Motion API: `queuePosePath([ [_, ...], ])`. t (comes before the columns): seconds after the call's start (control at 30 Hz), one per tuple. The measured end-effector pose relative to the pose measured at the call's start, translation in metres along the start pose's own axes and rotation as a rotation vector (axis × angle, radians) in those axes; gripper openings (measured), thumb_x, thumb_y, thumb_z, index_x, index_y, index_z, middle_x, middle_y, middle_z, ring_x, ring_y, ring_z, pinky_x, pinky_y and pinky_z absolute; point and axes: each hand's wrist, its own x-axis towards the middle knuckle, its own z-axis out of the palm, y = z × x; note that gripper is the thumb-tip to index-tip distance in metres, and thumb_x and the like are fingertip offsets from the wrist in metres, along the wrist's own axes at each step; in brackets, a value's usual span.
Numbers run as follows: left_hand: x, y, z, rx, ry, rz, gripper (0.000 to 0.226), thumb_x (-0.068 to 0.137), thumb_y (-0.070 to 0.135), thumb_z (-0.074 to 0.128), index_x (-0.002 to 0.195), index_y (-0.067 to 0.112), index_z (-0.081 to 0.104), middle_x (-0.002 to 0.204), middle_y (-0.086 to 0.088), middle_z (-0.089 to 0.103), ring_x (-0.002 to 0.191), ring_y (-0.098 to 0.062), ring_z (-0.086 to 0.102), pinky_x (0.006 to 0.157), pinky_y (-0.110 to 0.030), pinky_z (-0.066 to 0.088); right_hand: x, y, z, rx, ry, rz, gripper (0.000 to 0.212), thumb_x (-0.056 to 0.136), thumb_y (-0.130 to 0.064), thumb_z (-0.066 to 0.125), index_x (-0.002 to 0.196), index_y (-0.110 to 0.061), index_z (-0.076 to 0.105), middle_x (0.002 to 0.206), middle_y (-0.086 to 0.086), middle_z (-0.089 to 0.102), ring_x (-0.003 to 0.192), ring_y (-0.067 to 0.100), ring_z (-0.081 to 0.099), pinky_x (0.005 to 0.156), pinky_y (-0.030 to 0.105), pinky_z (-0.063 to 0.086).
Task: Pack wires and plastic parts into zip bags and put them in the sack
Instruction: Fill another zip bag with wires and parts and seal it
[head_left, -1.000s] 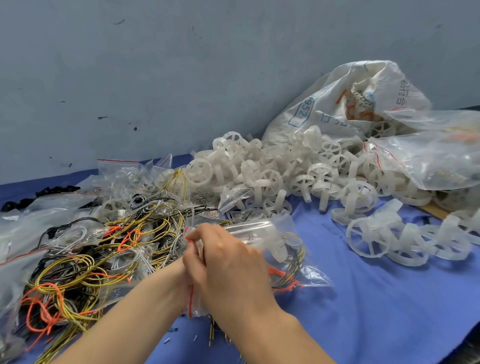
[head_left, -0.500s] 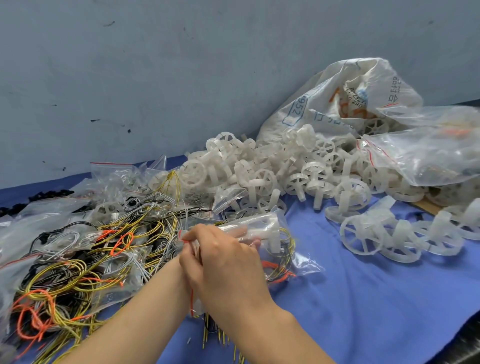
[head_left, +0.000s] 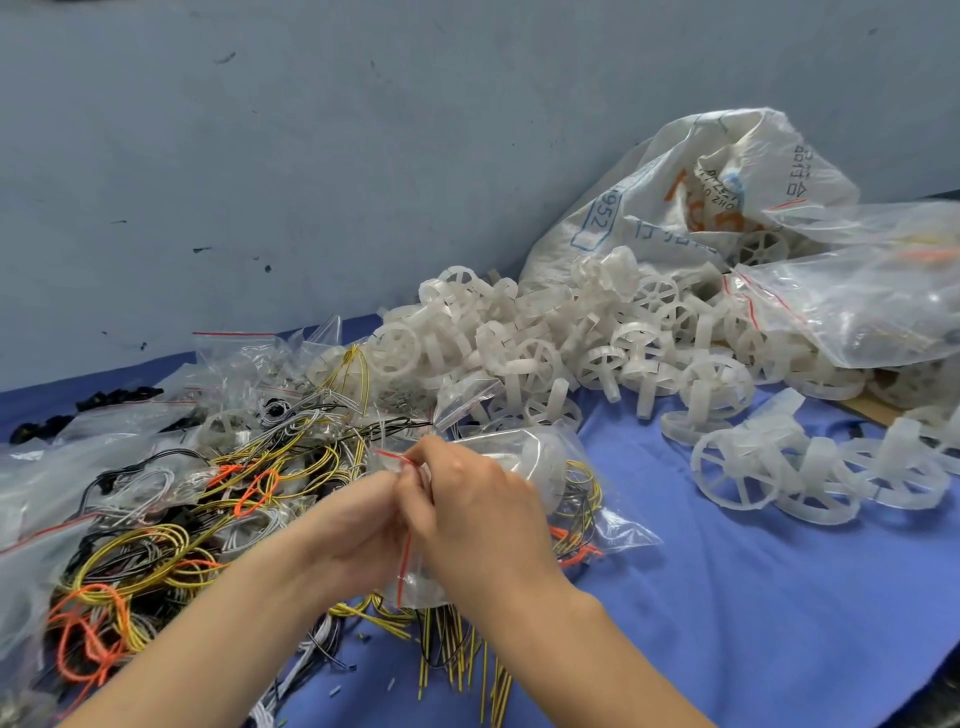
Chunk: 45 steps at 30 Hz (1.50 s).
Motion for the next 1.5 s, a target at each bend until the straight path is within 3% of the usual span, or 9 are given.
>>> queuePosePath([
  [0.1, 0.000, 0.011, -0.011, -0.038, -0.045, -0.105, 0.019, 0.102, 0.020, 0.044, 0.102, 0.010, 0.061, 0.074, 0.001, 0.074, 0.067, -0.010, 0.071, 0.060, -0.023, 0.058, 0.002, 0.003, 0.000, -0.018, -0.017, 0.026, 0.021, 0.099, -0.042, 0.037, 0.104, -0.027, 0.053, 0.099, -0.004, 0.067, 0.089, 0.027, 0.063, 0.064, 0.036, 0.035],
  [0.23, -0.005, 0.037, -0.036, -0.025, -0.044, -0.129, 0.021, 0.095, 0.005, 0.053, 0.103, -0.004, 0.070, 0.096, -0.018, 0.074, 0.076, -0.020, 0.074, 0.060, -0.025, 0.060, 0.005, 0.006, 0.001, -0.035, -0.035, 0.052, 0.022, 0.099, -0.041, 0.037, 0.104, -0.027, 0.053, 0.096, -0.003, 0.067, 0.087, 0.027, 0.064, 0.063, 0.036, 0.037],
  [0.4, 0.010, 0.070, -0.030, 0.128, 0.118, 0.012, 0.012, 0.096, 0.007, 0.055, 0.096, 0.000, 0.065, 0.066, -0.007, 0.066, 0.048, -0.014, 0.061, 0.041, -0.020, 0.050, 0.008, 0.011, 0.001, -0.059, -0.033, 0.080, 0.023, 0.100, -0.041, 0.036, 0.102, -0.027, 0.054, 0.091, -0.002, 0.067, 0.082, 0.027, 0.064, 0.060, 0.034, 0.033],
  [0.5, 0.040, 0.085, -0.028, 0.273, 0.273, 0.112, 0.015, 0.098, 0.006, 0.048, 0.099, 0.002, 0.063, 0.069, -0.005, 0.059, 0.045, -0.013, 0.055, 0.040, -0.021, 0.047, 0.010, 0.017, 0.000, -0.052, -0.056, 0.098, 0.025, 0.100, -0.041, 0.036, 0.102, -0.026, 0.055, 0.088, -0.003, 0.067, 0.080, 0.026, 0.063, 0.060, 0.034, 0.037],
  [0.7, 0.104, 0.081, -0.020, 1.210, 0.429, 0.428, 0.031, 0.098, 0.019, 0.046, 0.124, 0.010, 0.059, 0.123, -0.011, 0.060, 0.109, -0.028, 0.058, 0.093, -0.040, 0.049, 0.013, 0.021, -0.002, -0.020, -0.097, 0.115, 0.026, 0.099, -0.043, 0.035, 0.101, -0.026, 0.054, 0.087, -0.002, 0.067, 0.081, 0.028, 0.062, 0.070, 0.039, 0.051],
  [0.87, 0.143, 0.073, -0.011, 1.574, 0.574, 0.253, 0.043, 0.095, 0.034, 0.054, 0.133, 0.016, 0.044, 0.136, -0.018, 0.041, 0.125, -0.037, 0.043, 0.102, -0.050, 0.038, 0.011, 0.024, -0.005, -0.011, -0.077, 0.095, 0.025, 0.100, -0.041, 0.034, 0.101, -0.025, 0.054, 0.086, -0.003, 0.066, 0.080, 0.027, 0.062, 0.070, 0.041, 0.052],
  [1.13, 0.142, 0.070, -0.019, 1.596, 0.680, 0.449, 0.030, 0.099, 0.027, 0.047, 0.122, 0.008, 0.052, 0.127, -0.018, 0.049, 0.115, -0.036, 0.048, 0.092, -0.046, 0.042, 0.011, 0.024, -0.008, -0.002, -0.049, 0.069, 0.026, 0.100, -0.040, 0.035, 0.100, -0.025, 0.055, 0.086, -0.002, 0.066, 0.079, 0.027, 0.062, 0.070, 0.041, 0.051],
  [1.37, 0.052, 0.087, -0.053, 0.855, 0.757, 0.636, 0.023, 0.096, 0.037, 0.046, 0.103, 0.016, 0.050, 0.093, -0.002, 0.060, 0.083, -0.026, 0.058, 0.068, -0.040, 0.049, 0.016, 0.016, -0.004, 0.008, -0.026, 0.074, 0.033, 0.099, -0.051, 0.033, 0.101, -0.027, 0.056, 0.092, -0.005, 0.064, 0.083, 0.026, 0.062, 0.069, 0.038, 0.048],
  [1.5, -0.032, 0.067, -0.075, 0.403, 0.423, 0.646, 0.018, 0.101, 0.033, 0.047, 0.099, 0.023, 0.061, 0.087, 0.002, 0.073, 0.078, -0.013, 0.070, 0.058, -0.022, 0.054, 0.019, 0.005, -0.007, 0.101, 0.063, 0.052, 0.035, 0.100, -0.052, 0.032, 0.113, -0.030, 0.056, 0.107, -0.009, 0.057, 0.090, 0.019, 0.061, 0.075, 0.041, 0.052],
])
